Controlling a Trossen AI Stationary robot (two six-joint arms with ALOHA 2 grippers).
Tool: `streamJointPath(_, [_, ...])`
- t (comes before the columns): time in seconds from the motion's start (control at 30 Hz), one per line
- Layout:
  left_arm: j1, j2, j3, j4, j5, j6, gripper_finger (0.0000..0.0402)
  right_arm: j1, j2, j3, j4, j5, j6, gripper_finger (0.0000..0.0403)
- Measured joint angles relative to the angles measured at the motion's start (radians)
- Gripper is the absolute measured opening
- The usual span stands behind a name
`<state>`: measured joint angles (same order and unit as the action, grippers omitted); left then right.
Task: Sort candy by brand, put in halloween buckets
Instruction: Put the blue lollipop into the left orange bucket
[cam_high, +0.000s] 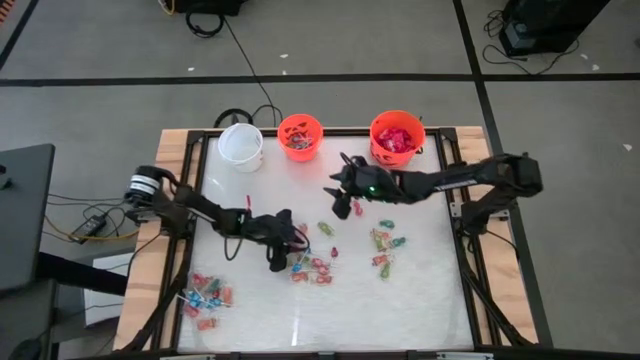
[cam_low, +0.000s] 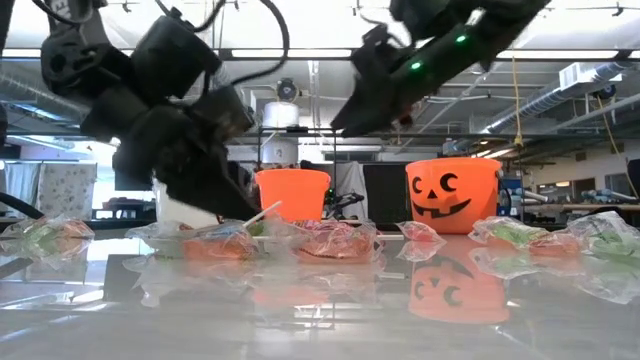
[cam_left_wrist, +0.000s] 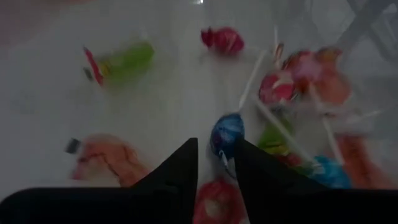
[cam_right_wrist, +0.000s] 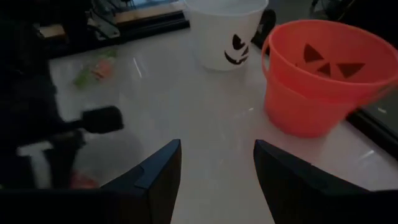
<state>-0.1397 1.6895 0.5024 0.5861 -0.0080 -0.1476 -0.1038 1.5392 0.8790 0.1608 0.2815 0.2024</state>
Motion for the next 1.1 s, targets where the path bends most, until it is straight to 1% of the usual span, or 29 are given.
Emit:
streamJointPath(0.13, [-0.001,0.053,0.021,0.007,0.007,-0.011,0.0104,0.061,-0.073,-0.053,0.003,0.063,0.029,0.0213])
streamJointPath(0.23, [-0.001,0.064,0.026,0.010,0.007,-0.011,0.0091,0.091,-0.097,-0.068,0.001,0.094,0.039,0.0213])
streamJointPath(0.3, [0.000,0.064,0.028,0.010,0.007,-0.011,0.0070,0.104,-0.103,-0.070,0.003,0.110,0.042,0.0213])
streamJointPath(0.4, [0.002,0.059,0.027,0.019,0.010,-0.011,0.0021,0.120,-0.103,-0.070,0.001,0.122,0.044,0.0211])
streamJointPath(0.43, [0.005,0.052,0.026,0.018,0.014,-0.012,0.0012,0.122,-0.102,-0.070,0.000,0.121,0.052,0.0209])
streamJointPath(0.57, [0.026,0.015,0.027,0.024,0.018,-0.021,0.0009,0.136,-0.079,-0.070,-0.016,0.118,0.076,0.0198])
streamJointPath(0.7, [0.061,-0.058,0.028,0.018,0.017,-0.025,0.0004,0.150,-0.036,-0.069,-0.048,0.116,0.122,0.0188])
streamJointPath(0.87, [0.145,-0.164,0.028,0.017,-0.007,-0.017,0.0004,0.168,0.054,-0.070,-0.054,0.117,0.167,0.0181])
streamJointPath(1.0, [0.255,-0.237,0.035,-0.008,-0.066,0.016,0.0003,0.169,0.114,-0.070,-0.029,0.099,0.172,0.0178])
streamJointPath(1.1, [0.364,-0.262,0.065,-0.043,-0.124,0.076,0.0003,0.161,0.130,-0.069,-0.004,0.076,0.170,0.0178])
